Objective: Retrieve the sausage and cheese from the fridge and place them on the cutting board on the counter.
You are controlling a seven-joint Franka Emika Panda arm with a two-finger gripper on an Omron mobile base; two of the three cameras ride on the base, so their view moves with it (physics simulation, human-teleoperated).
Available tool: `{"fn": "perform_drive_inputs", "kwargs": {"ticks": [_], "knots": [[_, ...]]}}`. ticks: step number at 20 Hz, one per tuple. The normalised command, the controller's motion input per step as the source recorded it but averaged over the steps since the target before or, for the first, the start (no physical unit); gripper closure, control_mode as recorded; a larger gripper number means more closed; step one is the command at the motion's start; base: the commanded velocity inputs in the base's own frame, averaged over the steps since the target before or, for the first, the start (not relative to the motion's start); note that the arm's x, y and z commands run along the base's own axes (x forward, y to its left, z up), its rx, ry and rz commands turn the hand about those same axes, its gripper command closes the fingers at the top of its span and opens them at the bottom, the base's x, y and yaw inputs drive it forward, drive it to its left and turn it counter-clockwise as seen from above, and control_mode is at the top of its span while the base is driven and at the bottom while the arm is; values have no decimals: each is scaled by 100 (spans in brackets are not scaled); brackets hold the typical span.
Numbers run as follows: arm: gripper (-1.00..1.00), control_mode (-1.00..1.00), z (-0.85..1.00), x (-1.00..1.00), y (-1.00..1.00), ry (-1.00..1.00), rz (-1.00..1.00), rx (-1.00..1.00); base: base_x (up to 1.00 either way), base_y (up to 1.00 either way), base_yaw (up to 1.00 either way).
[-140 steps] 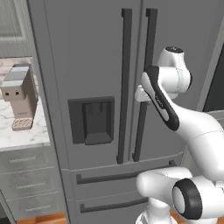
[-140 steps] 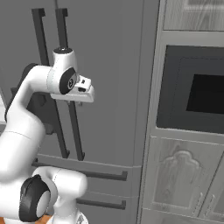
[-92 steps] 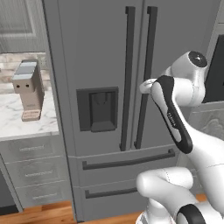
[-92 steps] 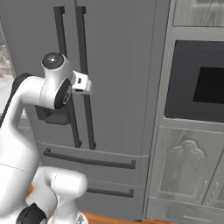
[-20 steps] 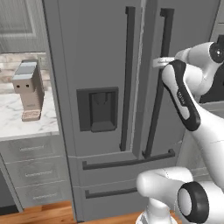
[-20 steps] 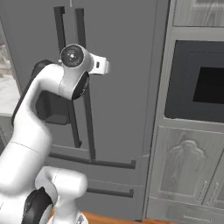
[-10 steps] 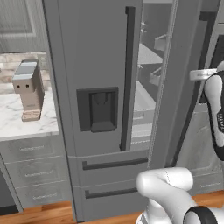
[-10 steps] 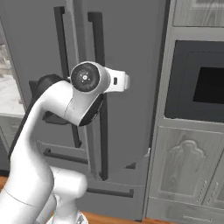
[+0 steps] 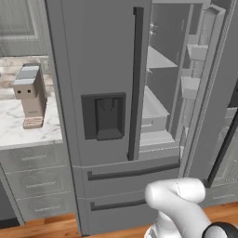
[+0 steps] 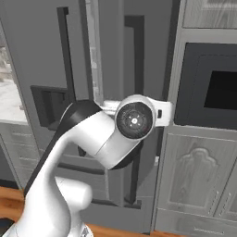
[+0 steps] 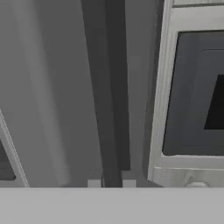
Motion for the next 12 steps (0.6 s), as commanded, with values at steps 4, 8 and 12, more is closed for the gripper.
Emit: {"fn": "perform_drive_inputs", "kwargs": {"ticks": [4,8,12], "knots": [[-100,-100,-6,-13,-11,-2,1,0,0,0,0],[-100,-100,4,-96,-24,-22,9,0,0,0,0],[-100,-100,23,-100,0,-35,11,0,0,0,0]]}}
